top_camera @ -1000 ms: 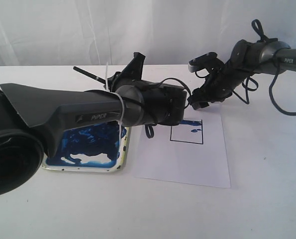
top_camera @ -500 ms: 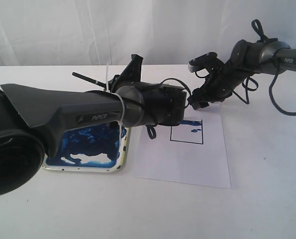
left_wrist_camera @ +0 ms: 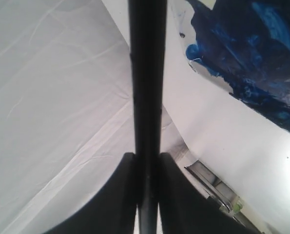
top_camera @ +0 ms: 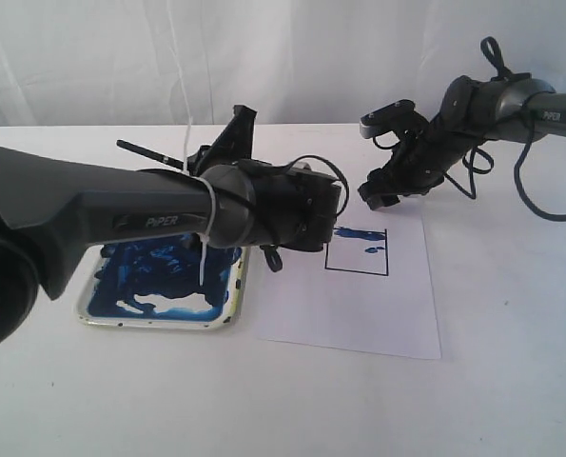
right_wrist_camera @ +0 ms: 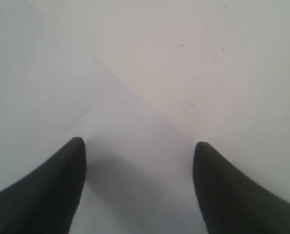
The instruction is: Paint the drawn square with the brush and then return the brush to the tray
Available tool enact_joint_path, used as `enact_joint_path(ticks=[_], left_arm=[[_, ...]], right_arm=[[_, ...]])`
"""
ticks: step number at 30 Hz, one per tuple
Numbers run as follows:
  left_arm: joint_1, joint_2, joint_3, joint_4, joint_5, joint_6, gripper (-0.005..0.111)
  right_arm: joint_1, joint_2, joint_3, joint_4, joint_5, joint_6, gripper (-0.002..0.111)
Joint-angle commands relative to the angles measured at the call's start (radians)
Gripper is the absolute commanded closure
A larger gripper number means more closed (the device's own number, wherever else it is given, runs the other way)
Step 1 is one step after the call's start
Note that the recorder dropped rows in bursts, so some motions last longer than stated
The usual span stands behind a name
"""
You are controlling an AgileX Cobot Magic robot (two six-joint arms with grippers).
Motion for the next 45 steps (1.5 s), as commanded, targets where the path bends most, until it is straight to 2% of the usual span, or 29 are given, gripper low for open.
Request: enact_joint_path(ticks=[1,8,10,13,23,27,31,45], left_arm=[[0.000,-0.029,0.025,0.016,0.080,-0.042,0.107],[0.000,-0.024,0.025,-0.020,0.037,-0.045,0.107],[0.000,-0.010,0.025,-0.056,0.014,-0.003,0.107],[0.000,-0.008,0.025,-0.058,-0.052,-0.039,0.107],[0.000,-0.006,0.025,-0.073,-0.052,0.000,0.107],[0.000,-0.006,0.025,-0.146,-0.060,0.037,0.107],[0.000,-0.006,0.025,-0.153,-0.068,0.040,0.107],[0.000,-0.006,0.023,-0.149,-0.173,0.015,0.107]], right_arm=[[-0.001,0.038,0.019,-0.050,0.028,-0.016,0.048],[-0.001,0.040,0.019,-0.050,0.027,-0.016,0.048],[-0.001,0.044,0.019,-0.050,0.027,-0.016,0.048],[-0.001,0.049,0.021,-0.050,0.032,-0.016,0.048],[-0.001,0.049,0.021,-0.053,0.032,-0.016,0.048],[-0.001,0.049,0.021,-0.053,0.032,-0.016,0.048],[-0.001,0.049,0.021,-0.053,0.032,-0.016,0.048],[-0.001,0.049,0.021,-0.055,0.032,-0.016,0.048]])
